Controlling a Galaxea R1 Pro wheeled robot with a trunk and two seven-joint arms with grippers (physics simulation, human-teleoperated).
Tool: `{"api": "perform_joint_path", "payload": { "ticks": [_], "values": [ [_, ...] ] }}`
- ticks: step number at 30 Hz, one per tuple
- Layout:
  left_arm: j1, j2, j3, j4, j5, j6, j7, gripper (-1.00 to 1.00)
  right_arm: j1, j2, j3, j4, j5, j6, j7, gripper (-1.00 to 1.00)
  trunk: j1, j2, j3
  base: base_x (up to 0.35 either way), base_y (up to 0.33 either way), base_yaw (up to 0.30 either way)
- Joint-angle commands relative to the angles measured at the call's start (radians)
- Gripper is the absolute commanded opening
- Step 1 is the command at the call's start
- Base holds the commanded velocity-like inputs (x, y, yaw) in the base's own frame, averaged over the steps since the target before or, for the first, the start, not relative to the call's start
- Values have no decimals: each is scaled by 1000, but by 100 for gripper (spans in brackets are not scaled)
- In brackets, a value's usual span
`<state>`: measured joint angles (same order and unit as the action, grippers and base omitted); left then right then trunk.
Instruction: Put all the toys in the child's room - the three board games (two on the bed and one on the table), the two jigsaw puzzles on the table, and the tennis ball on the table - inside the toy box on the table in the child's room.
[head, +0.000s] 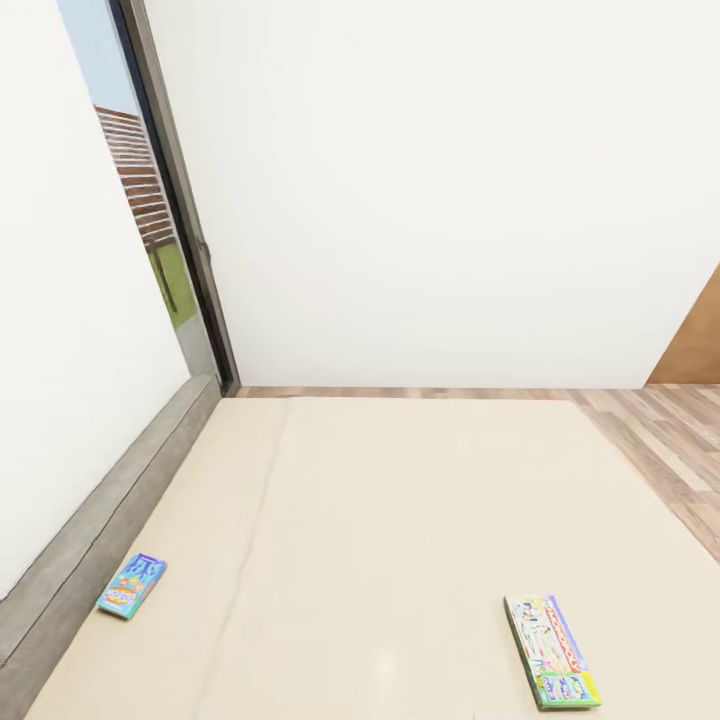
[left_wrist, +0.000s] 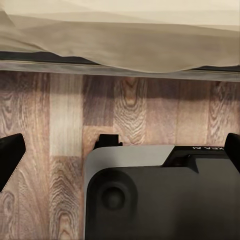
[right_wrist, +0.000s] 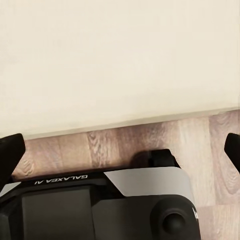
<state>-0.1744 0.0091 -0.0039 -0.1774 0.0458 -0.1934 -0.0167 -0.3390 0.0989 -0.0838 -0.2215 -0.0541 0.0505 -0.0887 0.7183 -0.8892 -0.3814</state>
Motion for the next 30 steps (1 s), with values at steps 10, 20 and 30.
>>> {"api": "perform_joint_path", "payload": {
  "ticks": [10,20,30],
  "values": [
    [-1,0,-1,1,5,-4,-2,100,0,1,-5,-3,-3,5,-2,100,0,-1,-1,0,107,0],
    [-1,0,-1,1,5,-4,-2,100,0,1,-5,-3,1,5,-2,100,0,-1,-1,0,136,0],
    [-1,0,-1,1,5,-4,-2,100,0,1,-5,-3,3,5,-2,100,0,-1,-1,0,121,0]
  ]
}}
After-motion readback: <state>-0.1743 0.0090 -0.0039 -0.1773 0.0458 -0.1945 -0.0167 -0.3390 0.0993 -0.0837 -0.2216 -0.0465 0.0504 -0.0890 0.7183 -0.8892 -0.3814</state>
